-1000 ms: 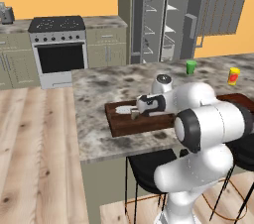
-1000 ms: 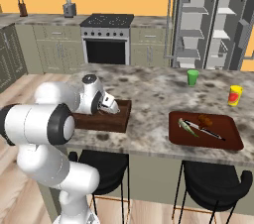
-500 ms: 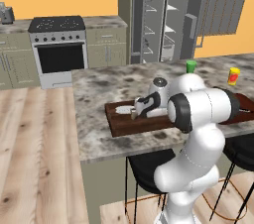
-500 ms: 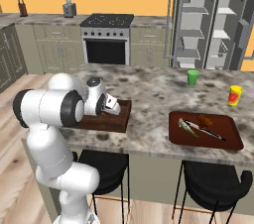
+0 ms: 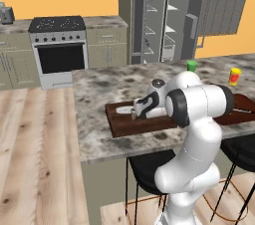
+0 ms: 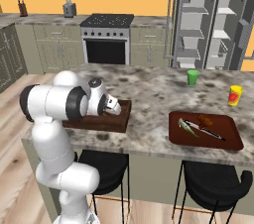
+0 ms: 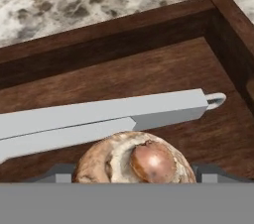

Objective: Gather the garlic and mushroom from the fridge and place them on a tray on the dining counter. Then gather the chicken drumstick and fish from the fridge and place them on the other tray.

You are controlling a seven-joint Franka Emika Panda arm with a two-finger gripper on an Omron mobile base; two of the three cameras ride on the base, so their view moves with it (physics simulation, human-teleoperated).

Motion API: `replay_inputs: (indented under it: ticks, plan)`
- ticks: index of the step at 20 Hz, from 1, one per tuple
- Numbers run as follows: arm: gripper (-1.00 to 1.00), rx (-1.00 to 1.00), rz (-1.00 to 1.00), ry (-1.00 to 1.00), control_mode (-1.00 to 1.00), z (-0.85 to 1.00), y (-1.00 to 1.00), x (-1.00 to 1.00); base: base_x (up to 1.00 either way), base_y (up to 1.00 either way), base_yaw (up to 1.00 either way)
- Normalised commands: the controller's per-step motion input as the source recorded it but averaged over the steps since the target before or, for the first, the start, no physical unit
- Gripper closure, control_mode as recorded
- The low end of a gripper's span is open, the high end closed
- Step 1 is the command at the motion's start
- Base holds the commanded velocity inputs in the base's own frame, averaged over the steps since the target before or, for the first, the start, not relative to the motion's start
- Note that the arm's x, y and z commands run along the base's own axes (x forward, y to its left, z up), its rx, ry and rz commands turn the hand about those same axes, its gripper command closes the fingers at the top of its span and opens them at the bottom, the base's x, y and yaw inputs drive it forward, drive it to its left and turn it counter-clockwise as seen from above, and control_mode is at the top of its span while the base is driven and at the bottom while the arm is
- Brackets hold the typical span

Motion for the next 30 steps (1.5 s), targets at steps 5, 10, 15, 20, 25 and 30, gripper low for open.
replay_inputs:
  ticks: [5,10,15,20,25,30]
  plan:
    - [-1.0,0.0,0.0,0.0,-1.0,0.0,0.0,0.02,0.0,0.0,0.0]
    - [-1.0,0.0,0.0,0.0,-1.0,0.13,0.0,0.0,0.0,0.0,0.0]
    - [-1.0,0.0,0.0,-0.01,-1.0,0.3,0.0,-0.1,0.0,0.0,0.0]
    - [-1.0,0.0,0.0,-0.04,-1.0,0.52,-0.01,-0.41,0.0,0.0,0.0]
    - [-1.0,0.0,0.0,-0.1,-1.0,0.79,-0.09,-0.71,0.0,0.0,0.0]
    - [-1.0,0.0,0.0,-0.11,-1.0,1.0,-0.09,-0.7,0.0,0.0,0.0]
